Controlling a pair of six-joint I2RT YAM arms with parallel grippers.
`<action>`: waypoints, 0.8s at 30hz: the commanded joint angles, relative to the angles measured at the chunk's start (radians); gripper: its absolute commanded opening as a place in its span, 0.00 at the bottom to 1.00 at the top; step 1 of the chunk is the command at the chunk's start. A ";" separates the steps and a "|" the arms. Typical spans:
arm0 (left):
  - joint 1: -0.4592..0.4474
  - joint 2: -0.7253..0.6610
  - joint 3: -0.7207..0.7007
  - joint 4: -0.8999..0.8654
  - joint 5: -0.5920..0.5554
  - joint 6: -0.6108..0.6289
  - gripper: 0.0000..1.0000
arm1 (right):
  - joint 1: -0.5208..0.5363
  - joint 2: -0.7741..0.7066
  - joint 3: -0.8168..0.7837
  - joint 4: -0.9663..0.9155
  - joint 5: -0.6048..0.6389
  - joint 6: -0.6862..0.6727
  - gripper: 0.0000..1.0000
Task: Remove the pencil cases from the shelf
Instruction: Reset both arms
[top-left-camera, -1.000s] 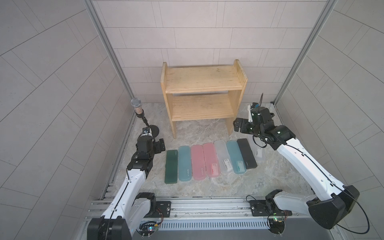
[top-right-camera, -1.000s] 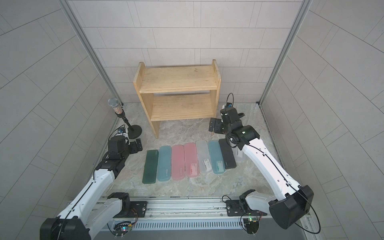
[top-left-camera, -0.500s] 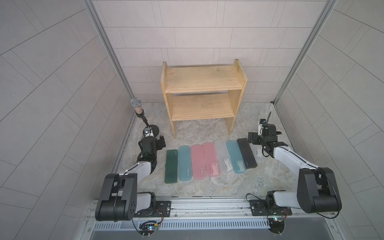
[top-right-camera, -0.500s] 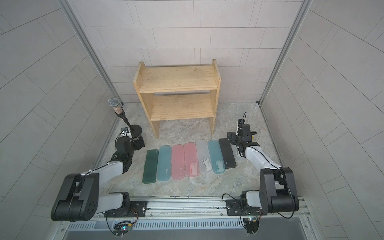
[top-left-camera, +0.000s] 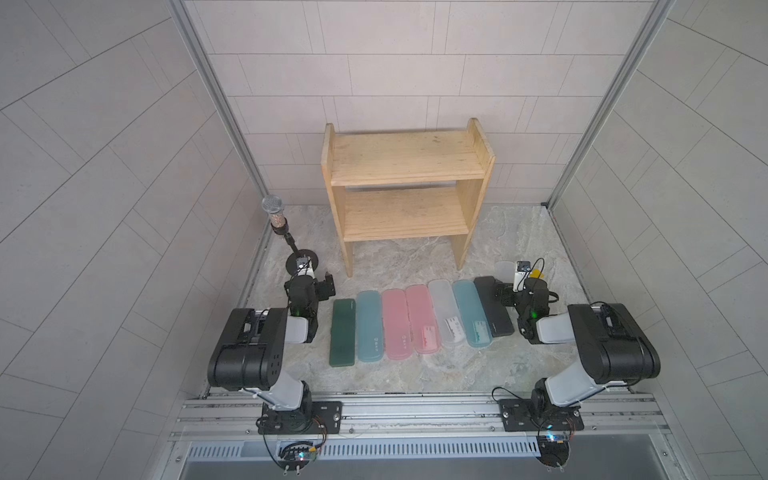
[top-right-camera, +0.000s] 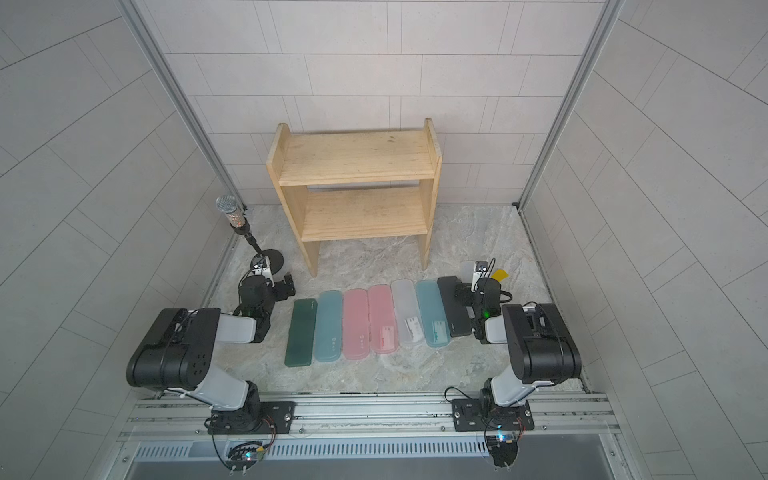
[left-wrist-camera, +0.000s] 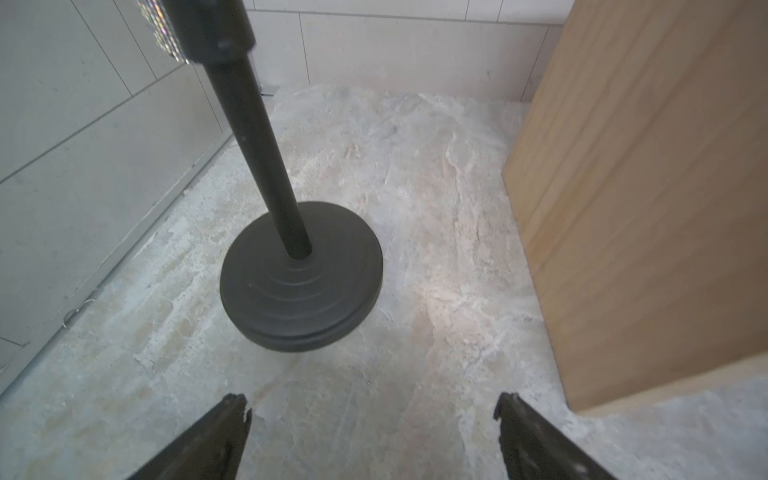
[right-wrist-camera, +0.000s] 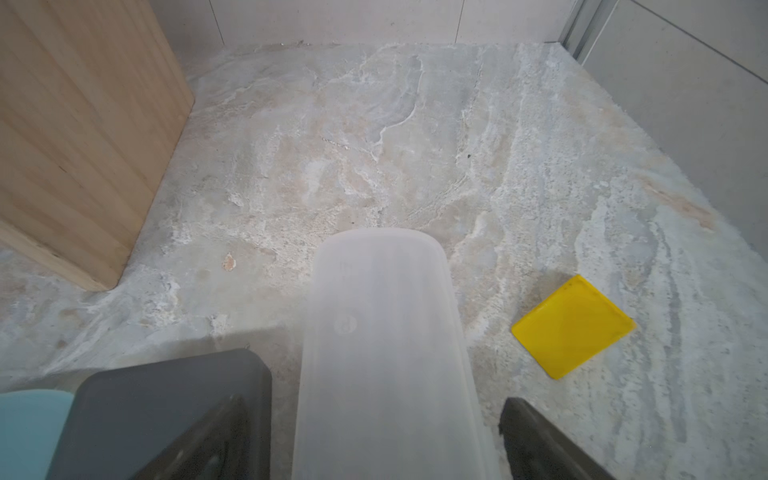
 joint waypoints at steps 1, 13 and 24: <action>0.004 -0.027 -0.004 0.056 -0.001 0.011 1.00 | -0.002 0.013 0.003 0.176 0.008 -0.008 1.00; 0.003 0.019 0.046 0.034 0.157 0.074 1.00 | 0.001 -0.006 0.068 0.022 0.010 -0.013 1.00; 0.005 0.016 0.036 0.049 0.225 0.100 1.00 | 0.000 0.000 0.064 0.041 0.009 -0.009 1.00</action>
